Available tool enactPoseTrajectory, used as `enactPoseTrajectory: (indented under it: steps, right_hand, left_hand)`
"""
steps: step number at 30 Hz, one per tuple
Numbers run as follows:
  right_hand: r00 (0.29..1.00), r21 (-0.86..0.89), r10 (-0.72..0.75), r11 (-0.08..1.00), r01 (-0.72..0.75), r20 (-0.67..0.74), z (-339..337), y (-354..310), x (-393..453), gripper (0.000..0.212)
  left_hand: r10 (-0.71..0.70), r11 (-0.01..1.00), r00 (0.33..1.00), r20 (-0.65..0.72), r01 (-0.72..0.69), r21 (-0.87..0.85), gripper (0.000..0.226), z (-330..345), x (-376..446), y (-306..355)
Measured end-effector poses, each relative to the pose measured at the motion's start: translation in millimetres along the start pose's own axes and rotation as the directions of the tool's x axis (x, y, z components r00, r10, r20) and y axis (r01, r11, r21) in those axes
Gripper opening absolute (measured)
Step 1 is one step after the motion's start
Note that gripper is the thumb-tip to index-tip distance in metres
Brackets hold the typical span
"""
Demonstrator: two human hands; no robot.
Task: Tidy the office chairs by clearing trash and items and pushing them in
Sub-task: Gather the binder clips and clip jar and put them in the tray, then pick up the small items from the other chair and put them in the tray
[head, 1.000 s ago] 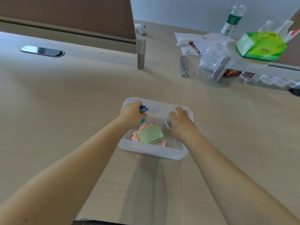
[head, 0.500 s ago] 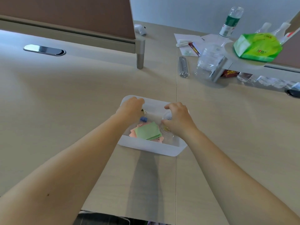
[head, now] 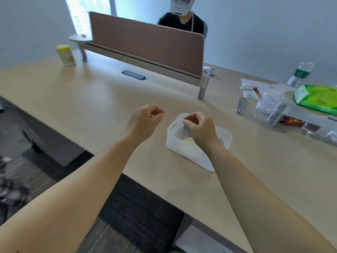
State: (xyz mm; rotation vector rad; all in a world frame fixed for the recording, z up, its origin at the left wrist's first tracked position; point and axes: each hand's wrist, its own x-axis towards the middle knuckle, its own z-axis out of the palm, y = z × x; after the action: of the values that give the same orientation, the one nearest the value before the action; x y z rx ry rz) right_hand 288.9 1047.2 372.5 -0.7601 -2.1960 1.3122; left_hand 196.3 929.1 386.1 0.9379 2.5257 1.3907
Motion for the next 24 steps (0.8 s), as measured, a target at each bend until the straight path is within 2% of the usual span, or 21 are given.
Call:
enactPoseTrajectory:
  steps: [4,9,11,13,17,20,24]
  right_hand:
    - [0.984,0.05,-0.099,0.994,0.093,0.148,33,-32,-39,0.003]
    - [0.934,0.108,-0.147,0.987,0.118,0.326,94,-75,-90,0.011]
    - [0.901,0.127,-0.187,0.981,0.149,0.391,121,-95,-112,0.013]
    - [0.86,0.141,-0.232,0.972,0.188,0.455,148,-115,-135,0.004]
    - [0.772,0.159,-0.285,0.958,0.236,0.568,202,-153,-186,0.009]
    - [0.718,0.156,-0.287,0.957,0.245,0.634,250,-177,-229,0.006]
    - [0.686,0.159,-0.27,0.962,0.222,0.675,319,-206,-293,0.005]
  left_hand:
    - [-0.09,0.996,0.988,-0.129,0.091,0.005,0.022,-59,-62,-13]
    - [-0.191,0.978,0.94,-0.283,0.207,0.028,0.02,-137,-139,-36]
    - [-0.242,0.966,0.906,-0.348,0.259,0.003,0.015,-169,-170,-49]
    - [-0.287,0.952,0.861,-0.419,0.305,-0.025,0.009,-200,-202,-62]
    - [-0.349,0.926,0.771,-0.533,0.372,-0.069,0.01,-255,-267,-88]
    - [-0.408,0.896,0.704,-0.581,0.429,-0.11,0.01,-300,-317,-115]
    - [-0.479,0.858,0.641,-0.6,0.487,-0.164,0.015,-363,-385,-157]
